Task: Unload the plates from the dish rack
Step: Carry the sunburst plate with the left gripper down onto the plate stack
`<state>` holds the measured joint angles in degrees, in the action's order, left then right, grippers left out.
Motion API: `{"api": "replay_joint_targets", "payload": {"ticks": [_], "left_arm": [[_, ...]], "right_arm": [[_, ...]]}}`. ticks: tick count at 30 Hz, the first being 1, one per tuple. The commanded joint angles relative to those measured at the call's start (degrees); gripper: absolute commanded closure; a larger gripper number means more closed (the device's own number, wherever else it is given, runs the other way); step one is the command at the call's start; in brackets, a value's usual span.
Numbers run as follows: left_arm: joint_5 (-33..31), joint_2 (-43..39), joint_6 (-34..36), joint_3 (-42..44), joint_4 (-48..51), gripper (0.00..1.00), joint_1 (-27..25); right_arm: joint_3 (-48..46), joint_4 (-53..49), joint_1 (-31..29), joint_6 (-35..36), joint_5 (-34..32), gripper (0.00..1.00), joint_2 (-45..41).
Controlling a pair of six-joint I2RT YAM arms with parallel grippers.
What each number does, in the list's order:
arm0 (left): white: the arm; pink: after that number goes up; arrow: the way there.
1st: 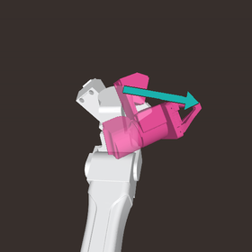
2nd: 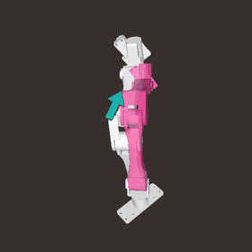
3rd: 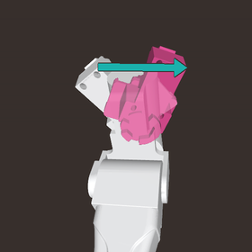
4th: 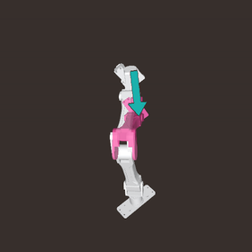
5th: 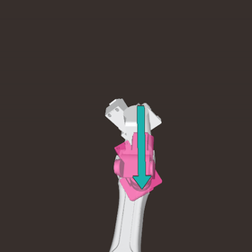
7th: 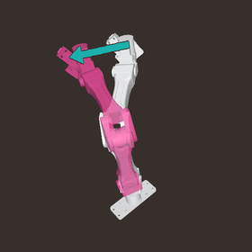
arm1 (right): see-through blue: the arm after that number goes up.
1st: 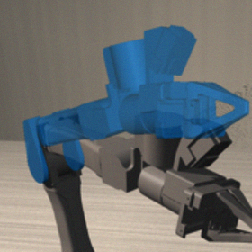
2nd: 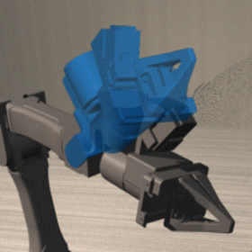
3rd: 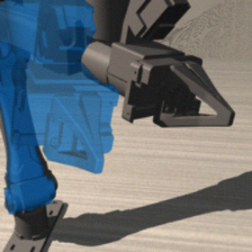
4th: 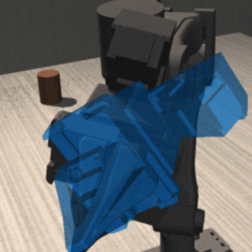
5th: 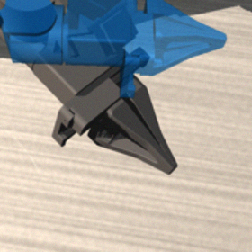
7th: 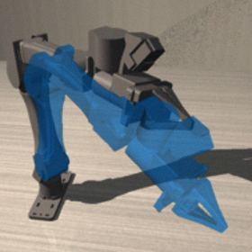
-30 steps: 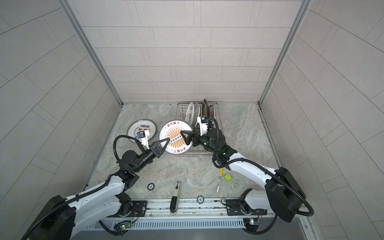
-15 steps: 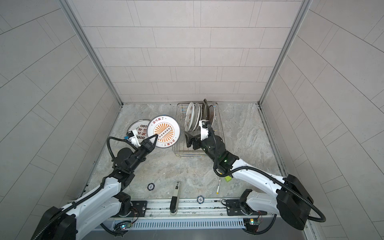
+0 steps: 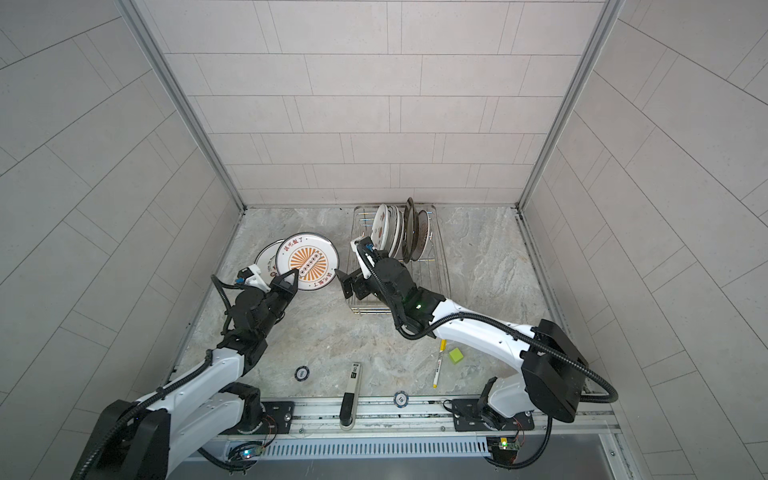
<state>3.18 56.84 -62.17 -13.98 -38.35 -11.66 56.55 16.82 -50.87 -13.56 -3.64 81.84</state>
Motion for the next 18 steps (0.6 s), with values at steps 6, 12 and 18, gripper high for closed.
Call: {"api": "replay_joint_targets", "payload": {"ticks": [6,12,18], "left_arm": [[-2.6,2.5,-6.5,-1.8,-1.6,1.0,5.1],[-7.0,3.8,-6.0,-6.5,8.7,1.0,5.8],[-13.1,4.7,-4.3,-7.9,10.9,1.0,6.1]], "right_arm": [[7.8,-3.8,-2.9,2.3,2.7,0.01,7.6],[13.6,-6.6,-3.4,2.3,2.9,0.02,14.4],[20.8,-9.9,-3.4,2.9,2.2,0.03,21.5]]}}
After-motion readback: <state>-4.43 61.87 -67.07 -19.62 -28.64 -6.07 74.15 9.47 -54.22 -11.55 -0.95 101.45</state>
